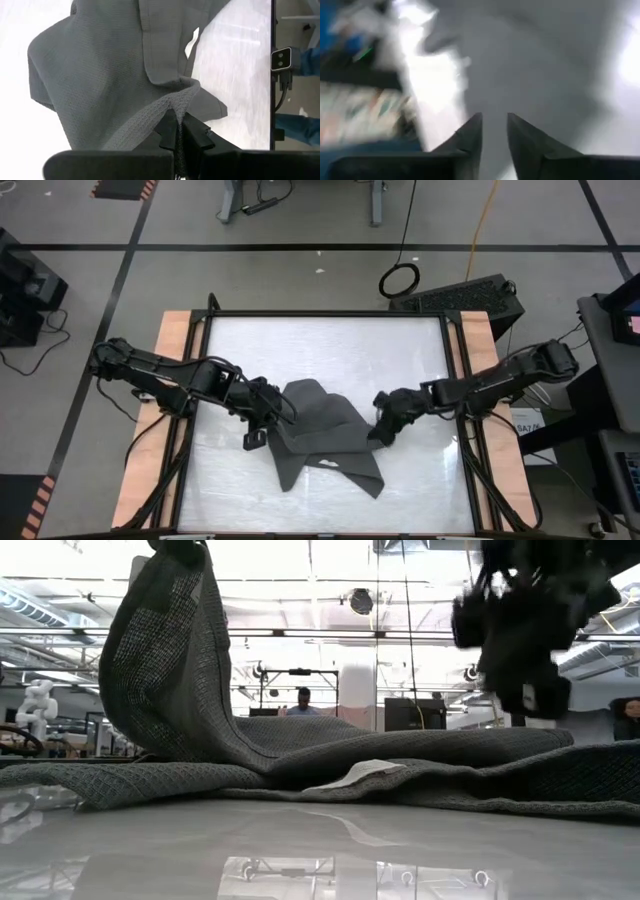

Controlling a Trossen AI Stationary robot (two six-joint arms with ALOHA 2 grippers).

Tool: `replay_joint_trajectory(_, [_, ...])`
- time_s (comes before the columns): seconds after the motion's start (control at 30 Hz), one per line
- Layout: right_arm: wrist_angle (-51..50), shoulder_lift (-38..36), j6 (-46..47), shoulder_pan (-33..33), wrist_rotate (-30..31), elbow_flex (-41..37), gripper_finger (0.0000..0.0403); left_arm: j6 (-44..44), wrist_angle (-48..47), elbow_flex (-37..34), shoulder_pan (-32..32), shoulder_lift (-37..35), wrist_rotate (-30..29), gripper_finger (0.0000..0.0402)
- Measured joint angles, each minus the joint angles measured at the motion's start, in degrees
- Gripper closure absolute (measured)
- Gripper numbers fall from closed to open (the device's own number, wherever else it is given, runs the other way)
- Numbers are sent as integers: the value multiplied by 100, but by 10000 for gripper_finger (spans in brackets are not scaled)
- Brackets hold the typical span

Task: Roll towel into tight, uniform cylinder
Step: Roll the gray towel

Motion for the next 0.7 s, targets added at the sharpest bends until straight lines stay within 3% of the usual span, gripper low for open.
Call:
replay_joint_trajectory(0.1, [-860,136,368,-345,-39,-21,272,0,2,0,0,0,0,392])
replay_joint_trajectory(0.37, [-399,583,330,-865,-719,-6,209,-3,9,0,0,-2,-5,391])
replay_joint_trajectory(0.57, [67,1177,163,-890,-805,-10,213,-140,40,0,0,-2,-193,391])
replay_joint_trajectory(0.7, [500,1419,29,-885,-891,-9,255,-159,54,0,0,-2,-214,391])
